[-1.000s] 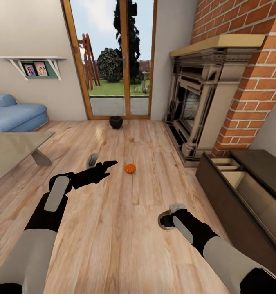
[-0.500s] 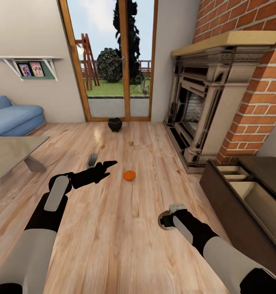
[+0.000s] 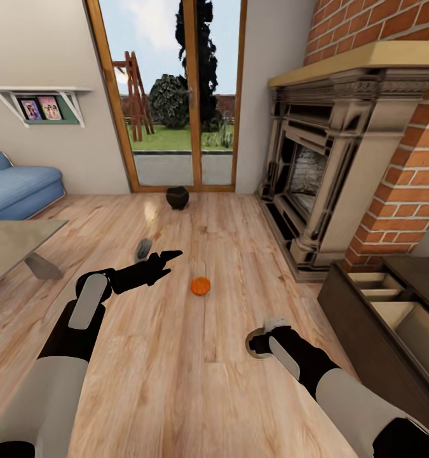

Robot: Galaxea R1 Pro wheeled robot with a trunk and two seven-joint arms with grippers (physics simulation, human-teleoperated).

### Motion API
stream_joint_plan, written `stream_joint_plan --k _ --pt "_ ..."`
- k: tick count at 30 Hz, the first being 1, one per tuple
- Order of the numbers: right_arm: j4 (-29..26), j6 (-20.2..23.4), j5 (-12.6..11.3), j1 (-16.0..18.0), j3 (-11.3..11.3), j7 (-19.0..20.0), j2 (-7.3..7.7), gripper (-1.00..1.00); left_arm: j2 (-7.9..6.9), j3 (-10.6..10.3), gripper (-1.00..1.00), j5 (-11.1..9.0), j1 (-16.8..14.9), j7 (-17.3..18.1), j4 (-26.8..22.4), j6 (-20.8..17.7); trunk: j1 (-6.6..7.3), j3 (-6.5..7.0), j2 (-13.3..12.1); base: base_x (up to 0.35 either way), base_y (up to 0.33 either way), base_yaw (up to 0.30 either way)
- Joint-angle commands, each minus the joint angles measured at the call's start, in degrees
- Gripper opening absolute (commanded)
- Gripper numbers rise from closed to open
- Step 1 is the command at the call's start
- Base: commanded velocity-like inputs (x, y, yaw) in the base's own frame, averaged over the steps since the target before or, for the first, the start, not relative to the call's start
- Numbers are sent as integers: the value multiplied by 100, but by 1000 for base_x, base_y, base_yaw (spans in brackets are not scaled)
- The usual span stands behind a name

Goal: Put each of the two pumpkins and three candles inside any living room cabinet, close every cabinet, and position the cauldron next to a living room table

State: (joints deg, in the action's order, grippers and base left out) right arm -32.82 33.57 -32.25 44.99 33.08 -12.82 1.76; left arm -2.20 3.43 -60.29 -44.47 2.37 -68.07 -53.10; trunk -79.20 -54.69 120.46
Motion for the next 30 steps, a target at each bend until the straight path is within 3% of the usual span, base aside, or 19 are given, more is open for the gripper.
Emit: stream_joint_plan --k 1,30 --pt "-2 0 7 1 -2 0 0 -100 0 0 100 0 0 0 1 0 0 0 0 337 0 0" --pt "-5 -44 -4 -17 -3 24 0 -100 0 0 100 0 0 0 0 -6 0 0 0 337 0 0"
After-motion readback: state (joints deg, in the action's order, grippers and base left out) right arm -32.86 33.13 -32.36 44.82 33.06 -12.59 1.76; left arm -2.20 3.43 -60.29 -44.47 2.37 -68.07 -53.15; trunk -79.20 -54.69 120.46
